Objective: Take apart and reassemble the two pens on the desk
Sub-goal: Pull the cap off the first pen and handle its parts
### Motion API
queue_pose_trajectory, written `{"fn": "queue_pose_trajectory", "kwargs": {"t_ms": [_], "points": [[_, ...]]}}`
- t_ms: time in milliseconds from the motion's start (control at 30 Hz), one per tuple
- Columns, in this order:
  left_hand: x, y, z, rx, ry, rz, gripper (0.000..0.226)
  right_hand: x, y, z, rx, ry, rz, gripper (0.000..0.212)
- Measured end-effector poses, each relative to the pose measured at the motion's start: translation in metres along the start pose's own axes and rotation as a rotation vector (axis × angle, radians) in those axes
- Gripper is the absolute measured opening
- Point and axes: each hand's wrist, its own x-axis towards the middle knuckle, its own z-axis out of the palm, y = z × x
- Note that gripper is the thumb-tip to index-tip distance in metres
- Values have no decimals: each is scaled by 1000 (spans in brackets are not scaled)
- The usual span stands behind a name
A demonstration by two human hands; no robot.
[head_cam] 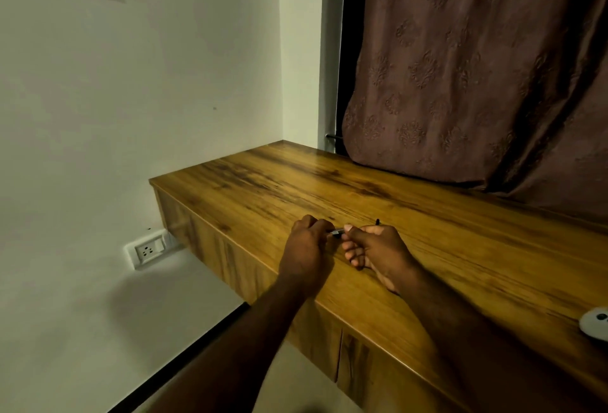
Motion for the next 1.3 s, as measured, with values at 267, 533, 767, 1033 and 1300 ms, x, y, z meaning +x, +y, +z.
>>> {"fn": "queue_pose_trajectory", "kwargs": {"t_ms": [267,533,767,1033,1300], "points": [[-2,4,-2,30,-11,20,18,2,-3,-7,97,-43,71,17],[-4,10,-2,221,-17,101,32,0,-9,-13,141,-102,167,21],[-3,9,0,228,-14,127,22,1,-11,-15,124,-122,215,22],[-3,12,0,247,-16,106,24,3,-10,-15,105,-129,222,21],[-5,15,-1,234,-2,93,21,5,-10,-15,107,-133,234,22]]}}
